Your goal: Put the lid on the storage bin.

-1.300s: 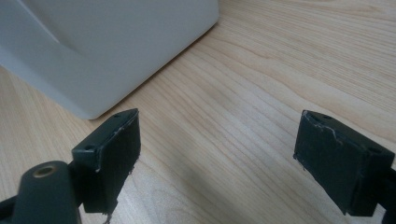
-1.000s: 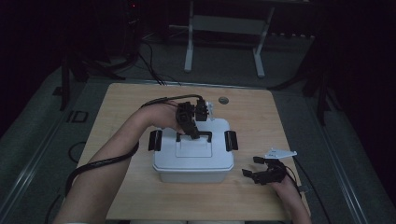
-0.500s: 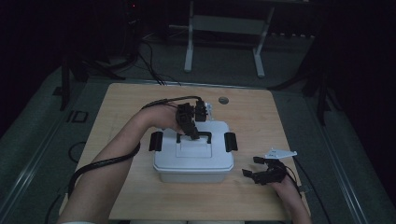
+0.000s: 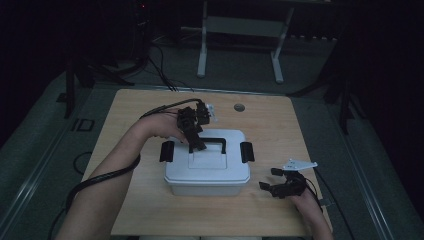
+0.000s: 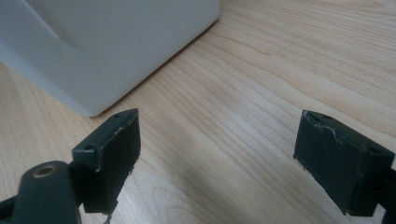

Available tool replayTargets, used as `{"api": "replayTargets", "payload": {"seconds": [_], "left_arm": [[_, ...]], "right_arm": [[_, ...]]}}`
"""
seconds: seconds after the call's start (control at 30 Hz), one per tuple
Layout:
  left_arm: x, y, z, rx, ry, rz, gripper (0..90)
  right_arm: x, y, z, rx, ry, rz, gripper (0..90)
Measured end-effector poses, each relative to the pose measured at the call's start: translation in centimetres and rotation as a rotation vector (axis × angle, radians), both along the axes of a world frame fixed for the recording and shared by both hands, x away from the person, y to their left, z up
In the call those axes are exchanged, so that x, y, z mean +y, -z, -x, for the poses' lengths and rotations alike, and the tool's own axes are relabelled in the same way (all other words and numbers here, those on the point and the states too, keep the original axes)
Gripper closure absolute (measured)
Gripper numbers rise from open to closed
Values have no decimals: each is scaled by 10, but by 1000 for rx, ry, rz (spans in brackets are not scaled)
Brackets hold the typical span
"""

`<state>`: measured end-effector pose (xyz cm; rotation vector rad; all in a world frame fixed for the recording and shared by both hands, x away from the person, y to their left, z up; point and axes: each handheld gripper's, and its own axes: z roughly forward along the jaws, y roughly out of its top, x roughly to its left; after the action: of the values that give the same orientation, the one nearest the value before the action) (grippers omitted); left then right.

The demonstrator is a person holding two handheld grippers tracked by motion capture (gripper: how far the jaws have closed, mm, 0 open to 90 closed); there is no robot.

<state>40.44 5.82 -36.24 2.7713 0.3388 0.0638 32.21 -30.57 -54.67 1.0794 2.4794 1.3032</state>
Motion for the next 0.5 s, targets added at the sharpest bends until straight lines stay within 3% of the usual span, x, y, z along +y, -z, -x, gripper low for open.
{"api": "replayTargets", "payload": {"seconds": [0.07, 0.17, 0.23, 0.5], "left_arm": [[8, -2, 1, 21, -12, 24, 201], [21, -2, 4, 2, -25, 58, 173], [31, -1, 7, -31, -33, 82, 167], [78, 4, 20, -58, -63, 177, 150]], "right_arm": [[0, 0, 0, 0, 1, -3, 142], [0, 0, 0, 0, 1, 1, 141], [0, 0, 0, 0, 1, 0, 141], [0, 1, 1, 5, 4, 5, 141]]}}
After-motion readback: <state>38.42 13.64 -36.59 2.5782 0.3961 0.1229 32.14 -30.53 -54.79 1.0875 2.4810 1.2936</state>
